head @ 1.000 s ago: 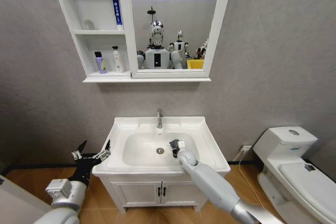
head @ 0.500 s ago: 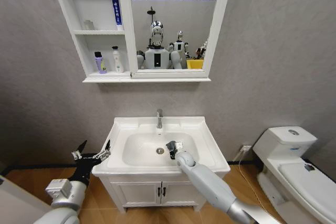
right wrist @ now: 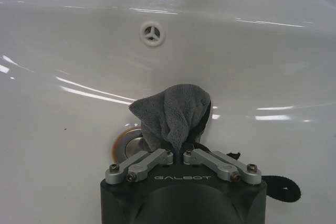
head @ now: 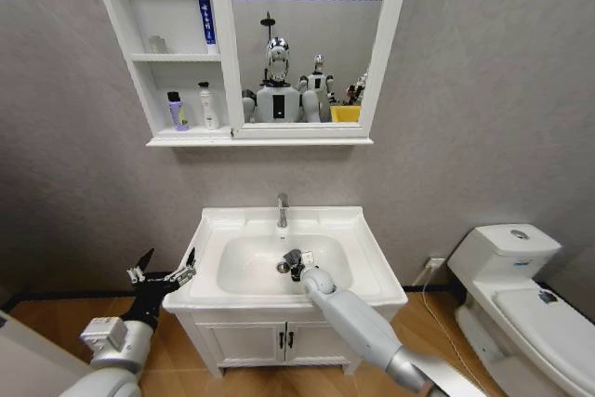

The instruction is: Move facial cleanser and shampoo from washbasin to cabinet, then wipe washbasin with towel.

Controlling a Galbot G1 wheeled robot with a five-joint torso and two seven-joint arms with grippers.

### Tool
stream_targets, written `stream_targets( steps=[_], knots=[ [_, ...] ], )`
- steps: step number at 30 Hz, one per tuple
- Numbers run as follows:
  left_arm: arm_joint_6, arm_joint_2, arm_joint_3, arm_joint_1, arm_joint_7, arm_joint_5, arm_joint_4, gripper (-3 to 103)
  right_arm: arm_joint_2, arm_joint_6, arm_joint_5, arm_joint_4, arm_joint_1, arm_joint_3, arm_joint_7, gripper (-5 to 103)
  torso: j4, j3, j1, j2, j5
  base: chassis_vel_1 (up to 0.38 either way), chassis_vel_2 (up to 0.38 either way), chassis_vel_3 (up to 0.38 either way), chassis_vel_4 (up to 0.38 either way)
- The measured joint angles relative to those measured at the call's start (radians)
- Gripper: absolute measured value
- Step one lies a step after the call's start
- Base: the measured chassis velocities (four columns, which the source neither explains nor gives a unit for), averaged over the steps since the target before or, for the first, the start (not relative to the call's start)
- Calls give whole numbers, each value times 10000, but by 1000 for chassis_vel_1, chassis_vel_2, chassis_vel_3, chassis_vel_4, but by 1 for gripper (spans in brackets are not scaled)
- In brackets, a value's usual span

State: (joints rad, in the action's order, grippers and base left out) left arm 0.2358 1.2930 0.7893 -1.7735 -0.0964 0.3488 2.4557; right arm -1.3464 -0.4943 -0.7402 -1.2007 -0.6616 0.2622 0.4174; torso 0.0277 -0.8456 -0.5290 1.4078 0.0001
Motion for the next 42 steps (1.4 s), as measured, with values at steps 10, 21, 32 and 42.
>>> stream_targets(
  steps=[10,21,32,42],
  knots=[
    [0,-1,0,0,0,0,0,100,-452,316,143,337,188,274,-488,3,0,0,-1,0,0,0,0,0,0],
    [0,0,0,0,0,0,0,100,-859,511,433,755,213,215,-711,3,-3,0,0,0,2,0,0,0,0],
    [0,0,0,-1,0,0,0,100,35,327,375,37,-67,-78,-510,3,2,-1,-1,0,2,0,0,0,0],
    [0,0,0,0,0,0,0,100,289,246,209,-38,55,-111,-425,3,0,-1,0,-1,1,0,0,0,0]
  ],
)
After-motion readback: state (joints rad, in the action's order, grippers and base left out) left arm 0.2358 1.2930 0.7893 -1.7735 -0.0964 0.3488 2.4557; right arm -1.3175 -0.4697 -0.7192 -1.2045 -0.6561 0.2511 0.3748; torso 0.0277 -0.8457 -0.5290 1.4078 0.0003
